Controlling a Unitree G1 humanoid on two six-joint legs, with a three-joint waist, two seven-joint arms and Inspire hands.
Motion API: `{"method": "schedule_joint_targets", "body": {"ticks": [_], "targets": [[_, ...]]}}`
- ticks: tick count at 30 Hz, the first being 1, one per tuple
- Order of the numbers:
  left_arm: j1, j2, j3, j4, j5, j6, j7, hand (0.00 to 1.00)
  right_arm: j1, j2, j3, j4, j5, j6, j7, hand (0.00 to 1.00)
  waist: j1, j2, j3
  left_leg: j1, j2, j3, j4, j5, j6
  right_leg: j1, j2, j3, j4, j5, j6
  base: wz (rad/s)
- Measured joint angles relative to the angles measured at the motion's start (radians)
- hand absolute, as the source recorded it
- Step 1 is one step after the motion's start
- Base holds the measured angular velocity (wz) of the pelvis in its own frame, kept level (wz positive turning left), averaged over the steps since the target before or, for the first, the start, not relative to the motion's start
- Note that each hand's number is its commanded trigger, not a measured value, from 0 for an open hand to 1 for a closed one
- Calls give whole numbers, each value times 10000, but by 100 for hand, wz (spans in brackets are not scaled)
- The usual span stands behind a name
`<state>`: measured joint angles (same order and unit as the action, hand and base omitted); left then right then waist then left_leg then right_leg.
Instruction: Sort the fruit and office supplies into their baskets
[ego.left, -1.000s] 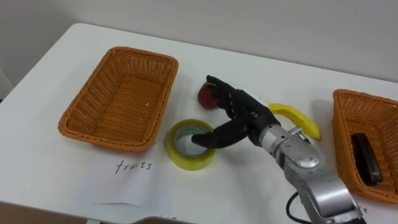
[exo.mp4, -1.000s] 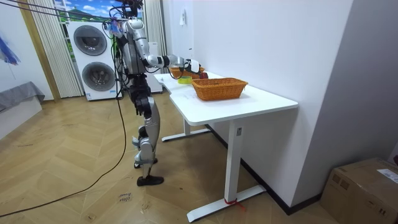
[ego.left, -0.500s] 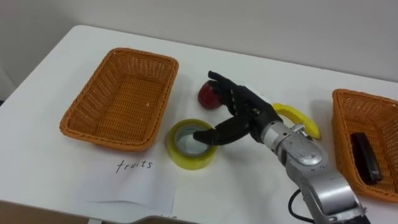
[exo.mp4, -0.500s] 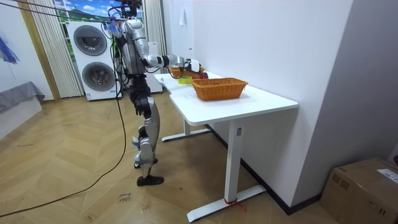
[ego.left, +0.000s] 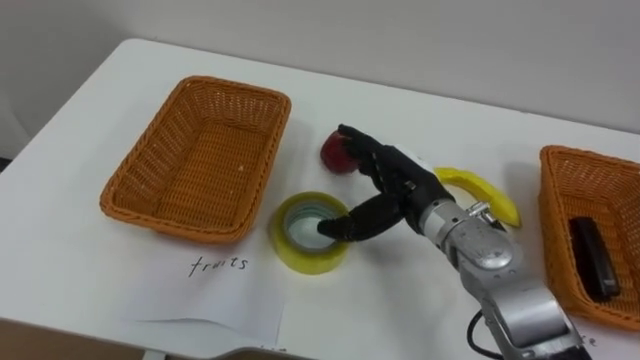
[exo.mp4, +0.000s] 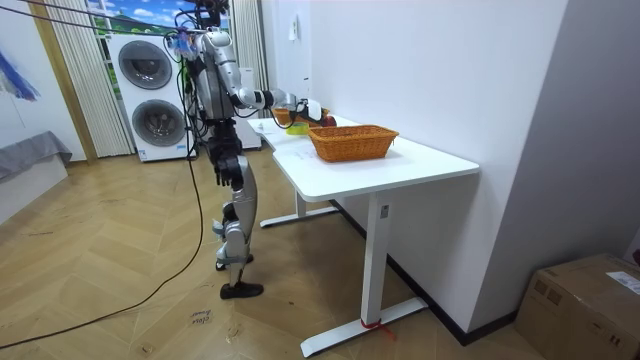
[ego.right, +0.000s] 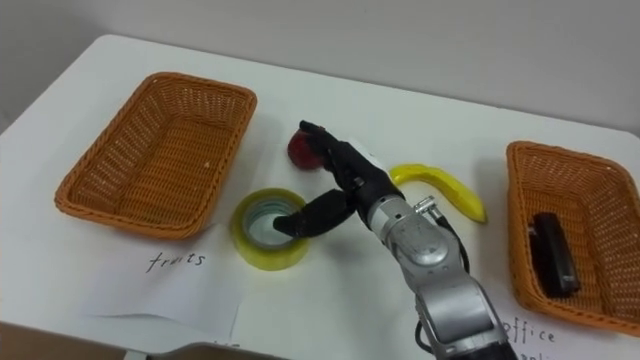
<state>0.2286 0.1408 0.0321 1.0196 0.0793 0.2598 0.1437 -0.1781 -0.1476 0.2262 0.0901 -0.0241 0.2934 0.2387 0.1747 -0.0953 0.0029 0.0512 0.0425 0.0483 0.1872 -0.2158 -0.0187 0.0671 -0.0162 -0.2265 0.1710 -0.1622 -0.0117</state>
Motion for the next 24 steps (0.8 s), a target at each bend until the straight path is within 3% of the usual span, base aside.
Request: {"method": "schedule_joint_targets", "body": {"ticks": [8, 24], "targets": [[60, -111, -23, 0, 4, 161, -99, 0, 0, 12, 1, 176, -35, 131, -95, 0, 83, -40, 13, -18, 0, -13, 13, 0, 0, -1, -2, -15, 1, 0, 0, 0], [-20, -124, -56, 4, -29, 157, -163, 0, -2, 44, 207, 175, -830, 130, 48, 0, 205, -68, 23, -62, -12, -126, 44, 0, -1, 16, -23, -181, 1, -1, 2, 2]]}}
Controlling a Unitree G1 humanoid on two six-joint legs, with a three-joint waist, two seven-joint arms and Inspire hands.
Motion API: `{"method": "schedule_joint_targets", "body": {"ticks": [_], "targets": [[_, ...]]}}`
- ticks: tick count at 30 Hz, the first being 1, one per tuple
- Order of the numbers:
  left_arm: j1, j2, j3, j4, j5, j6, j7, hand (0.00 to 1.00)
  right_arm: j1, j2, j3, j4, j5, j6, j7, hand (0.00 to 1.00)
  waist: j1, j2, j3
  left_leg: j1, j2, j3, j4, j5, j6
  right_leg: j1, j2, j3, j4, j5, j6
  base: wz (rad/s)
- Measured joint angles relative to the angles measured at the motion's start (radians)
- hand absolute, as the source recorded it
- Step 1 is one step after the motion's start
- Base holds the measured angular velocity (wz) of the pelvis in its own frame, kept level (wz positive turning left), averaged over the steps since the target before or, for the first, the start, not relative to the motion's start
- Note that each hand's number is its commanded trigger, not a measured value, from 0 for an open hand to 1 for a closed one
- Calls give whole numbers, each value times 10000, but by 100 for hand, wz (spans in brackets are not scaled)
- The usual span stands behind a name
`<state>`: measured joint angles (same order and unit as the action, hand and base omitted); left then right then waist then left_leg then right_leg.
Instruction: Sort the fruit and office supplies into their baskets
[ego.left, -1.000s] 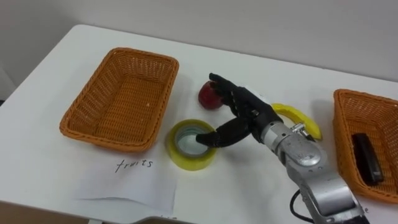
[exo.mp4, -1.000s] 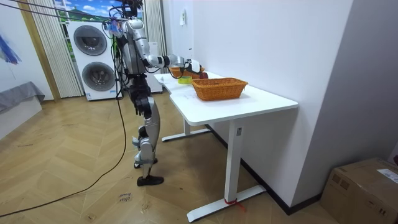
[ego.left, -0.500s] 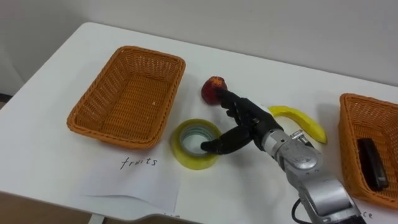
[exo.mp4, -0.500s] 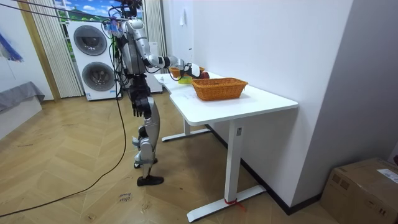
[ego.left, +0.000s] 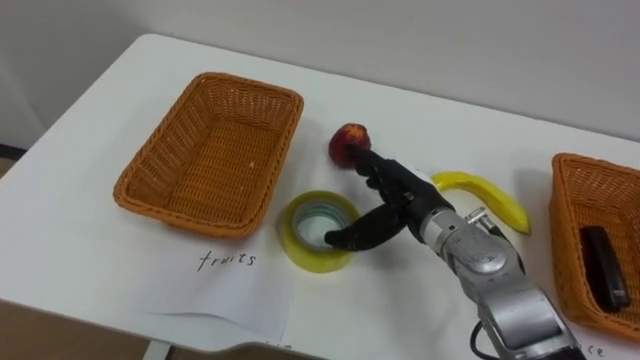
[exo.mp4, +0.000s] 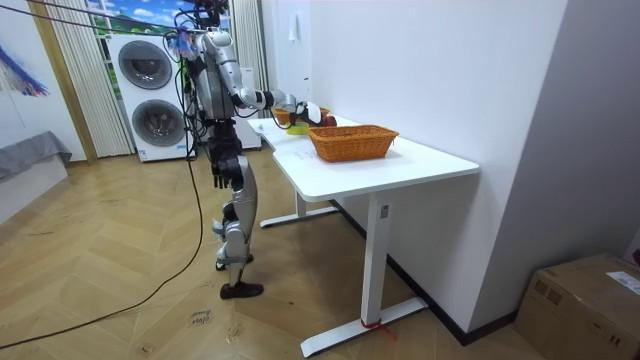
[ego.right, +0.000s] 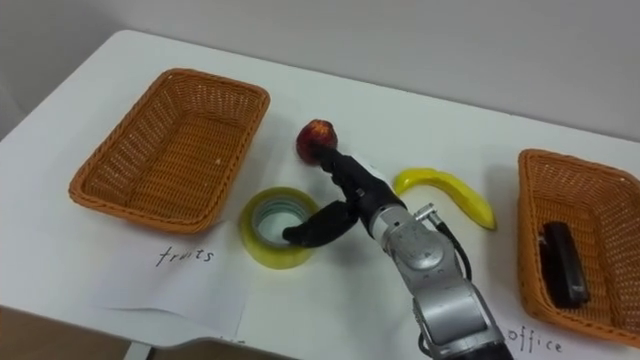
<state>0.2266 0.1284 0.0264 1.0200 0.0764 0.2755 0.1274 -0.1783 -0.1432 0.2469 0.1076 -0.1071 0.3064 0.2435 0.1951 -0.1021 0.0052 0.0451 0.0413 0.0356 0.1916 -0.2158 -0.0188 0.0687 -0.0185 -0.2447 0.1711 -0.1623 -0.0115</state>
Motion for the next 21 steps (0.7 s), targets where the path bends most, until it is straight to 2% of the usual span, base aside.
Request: {"method": "schedule_joint_targets", "body": {"ticks": [8, 21], "targets": [[-5, -30, 6, -1, 27, 11, -28, 0, -235, -5, 107, 423, -281, 9, 220, 0, 67, -102, 50, -3, -1, 2, -2, 0, 0, 0, -3, -26, -4, 0, 0, 0], [-113, -31, 58, -9, -55, 30, -114, 0, -454, 11, 161, 556, -969, 13, 789, 0, 72, -108, 46, -5, -1, 10, -4, 0, 0, -3, 0, -20, -5, 0, 0, 0]]}}
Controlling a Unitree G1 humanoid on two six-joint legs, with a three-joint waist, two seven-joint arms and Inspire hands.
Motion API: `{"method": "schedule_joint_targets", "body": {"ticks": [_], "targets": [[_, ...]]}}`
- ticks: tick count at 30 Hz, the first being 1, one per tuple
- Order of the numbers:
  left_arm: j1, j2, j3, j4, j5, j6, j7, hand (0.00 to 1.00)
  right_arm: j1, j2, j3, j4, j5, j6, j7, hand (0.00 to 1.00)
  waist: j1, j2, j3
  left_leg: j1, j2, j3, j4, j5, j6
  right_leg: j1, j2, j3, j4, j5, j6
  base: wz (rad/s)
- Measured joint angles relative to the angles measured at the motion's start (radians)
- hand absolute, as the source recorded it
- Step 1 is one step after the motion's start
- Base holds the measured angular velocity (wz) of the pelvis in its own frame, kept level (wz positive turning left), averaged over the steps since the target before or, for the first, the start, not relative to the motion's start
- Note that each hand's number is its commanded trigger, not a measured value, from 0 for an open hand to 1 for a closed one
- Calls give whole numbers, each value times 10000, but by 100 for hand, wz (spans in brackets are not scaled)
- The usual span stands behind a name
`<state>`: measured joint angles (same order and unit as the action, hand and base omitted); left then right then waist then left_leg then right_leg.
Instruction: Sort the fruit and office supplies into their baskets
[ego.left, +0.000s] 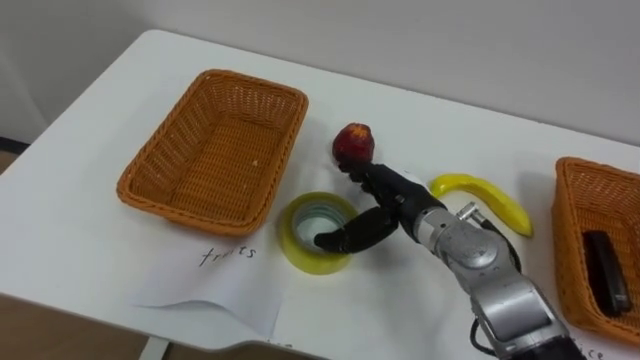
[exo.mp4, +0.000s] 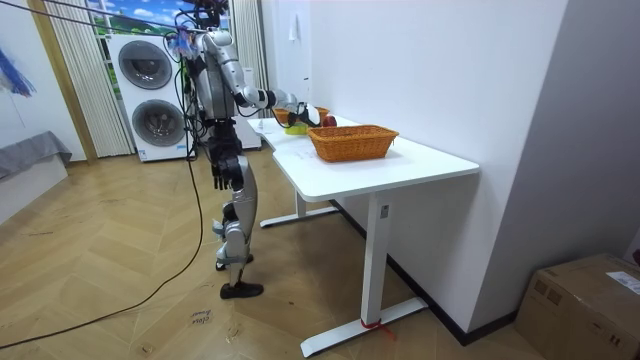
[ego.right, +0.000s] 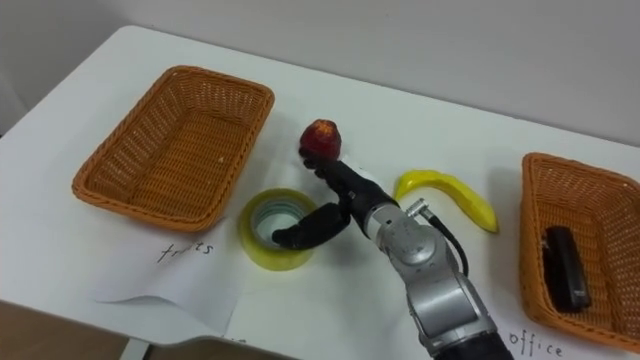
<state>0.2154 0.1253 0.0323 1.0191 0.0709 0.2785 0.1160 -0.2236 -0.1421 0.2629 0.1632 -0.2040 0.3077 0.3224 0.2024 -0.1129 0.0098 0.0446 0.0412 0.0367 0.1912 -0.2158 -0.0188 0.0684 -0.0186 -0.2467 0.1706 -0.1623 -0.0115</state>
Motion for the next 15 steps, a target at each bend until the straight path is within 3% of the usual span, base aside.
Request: {"method": "schedule_joint_targets", "body": {"ticks": [6, 7, 8, 9, 15], "targets": [[-33, 59, -5, -7, -2, 48, -179, 0, -475, -16, 7, 232, -816, 164, 785, 0, 1, -59, -33, 2, 3, -1, -6, 0, -1, -4, 10, 12, -2, 0, 0, 0], [-52, 75, -6, -3, 0, 60, -197, 0, -560, -16, 7, 236, -992, 217, 913, 4, 3, -67, -28, 1, 2, -1, -5, 0, 0, -5, 9, 13, -2, 0, -1, 0], [-58, 84, -2, -2, 0, 61, -198, 0, -620, -16, 7, 238, -1175, 218, 1052, 37, 18, -90, -29, 3, 2, -1, -6, 0, 0, -5, 9, 17, -2, 0, 0, 0], [-65, 93, 7, 3, 1, 61, -201, 0, -643, -16, 7, 238, -1206, 220, 1108, 100, 39, -113, -26, 8, 2, -1, -8, 0, 0, -6, 11, 26, -2, 0, 0, 0], [-404, 203, 17, 548, -12, 53, -339, 0, -888, -117, 14, 235, -1961, 342, 1437, 100, 212, -267, -2, 25, 2, 12, 82, -2, 2, 20, 8, 52, -4, 1, -1, 0]]}}
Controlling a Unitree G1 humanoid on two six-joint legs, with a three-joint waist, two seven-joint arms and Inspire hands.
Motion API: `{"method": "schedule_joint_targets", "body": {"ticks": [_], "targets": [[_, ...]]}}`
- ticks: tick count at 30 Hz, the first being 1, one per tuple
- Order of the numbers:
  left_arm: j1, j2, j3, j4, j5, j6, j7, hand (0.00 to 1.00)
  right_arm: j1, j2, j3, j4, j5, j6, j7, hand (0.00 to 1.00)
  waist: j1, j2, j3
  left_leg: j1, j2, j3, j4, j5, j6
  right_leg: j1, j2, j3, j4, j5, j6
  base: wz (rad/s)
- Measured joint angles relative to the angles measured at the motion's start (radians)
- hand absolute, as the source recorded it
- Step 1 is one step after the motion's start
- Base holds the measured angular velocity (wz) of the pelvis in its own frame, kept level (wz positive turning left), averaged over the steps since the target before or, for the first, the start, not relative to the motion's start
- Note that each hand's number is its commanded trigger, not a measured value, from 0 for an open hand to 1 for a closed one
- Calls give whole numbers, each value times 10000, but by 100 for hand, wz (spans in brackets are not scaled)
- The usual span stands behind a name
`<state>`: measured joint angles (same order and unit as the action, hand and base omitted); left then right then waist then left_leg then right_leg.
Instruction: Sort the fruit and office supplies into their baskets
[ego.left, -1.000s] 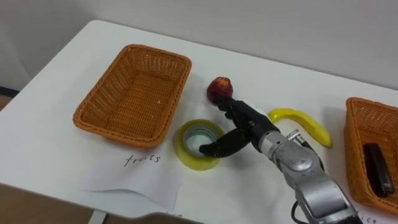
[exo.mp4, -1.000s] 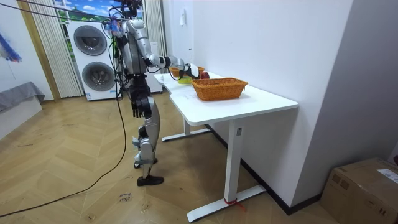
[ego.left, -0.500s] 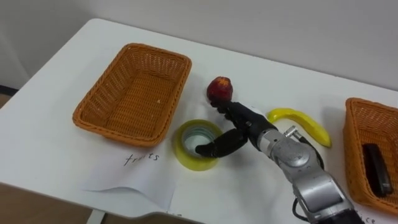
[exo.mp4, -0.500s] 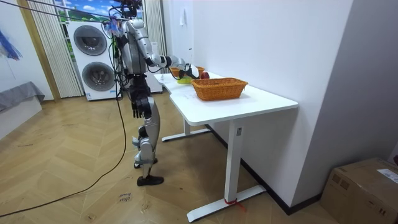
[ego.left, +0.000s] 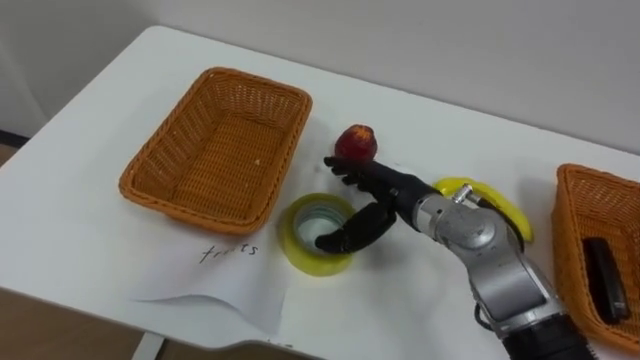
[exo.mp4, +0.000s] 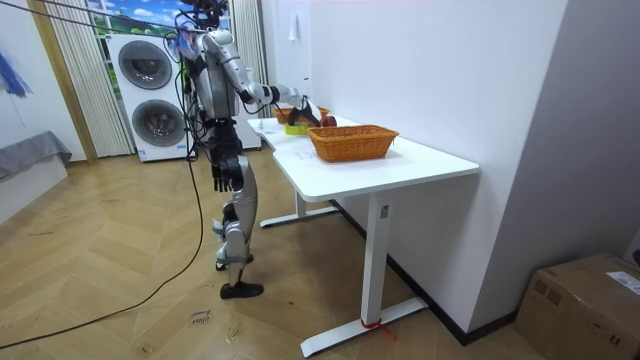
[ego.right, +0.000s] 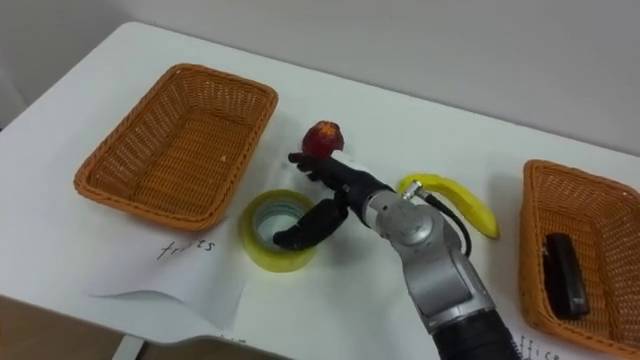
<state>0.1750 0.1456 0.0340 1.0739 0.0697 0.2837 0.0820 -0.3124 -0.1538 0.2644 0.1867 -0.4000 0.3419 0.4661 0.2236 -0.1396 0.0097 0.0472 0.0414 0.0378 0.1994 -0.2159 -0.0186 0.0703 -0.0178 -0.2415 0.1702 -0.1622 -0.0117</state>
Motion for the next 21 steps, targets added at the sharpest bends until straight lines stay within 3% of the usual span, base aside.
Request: {"method": "schedule_joint_targets", "body": {"ticks": [7, 17, 21], "targets": [[-221, 14, 5, 489, 18, 6, 19, 0, -146, -29, 2, -22, -1227, 210, 593, 100, 58, -28, -3, 0, 0, -4, -27, 0, -1, 7, 2, 0, 4, 0, 0, 0], [-259, 78, 10, 502, 7, -9, 29, 0, -142, -123, -8, -97, -1544, 332, 1281, 100, 41, -162, -37, 63, 1, 7, 2, 1, 0, 36, 6, 72, 3, 1, -1, 0], [-269, 117, 11, 504, 7, -15, 15, 0, -136, -122, -1, -96, -1608, 394, 1463, 100, 40, -167, -6, 193, 0, 18, -24, 0, 1, 156, 8, 140, -9, 0, 0, 0]]}}
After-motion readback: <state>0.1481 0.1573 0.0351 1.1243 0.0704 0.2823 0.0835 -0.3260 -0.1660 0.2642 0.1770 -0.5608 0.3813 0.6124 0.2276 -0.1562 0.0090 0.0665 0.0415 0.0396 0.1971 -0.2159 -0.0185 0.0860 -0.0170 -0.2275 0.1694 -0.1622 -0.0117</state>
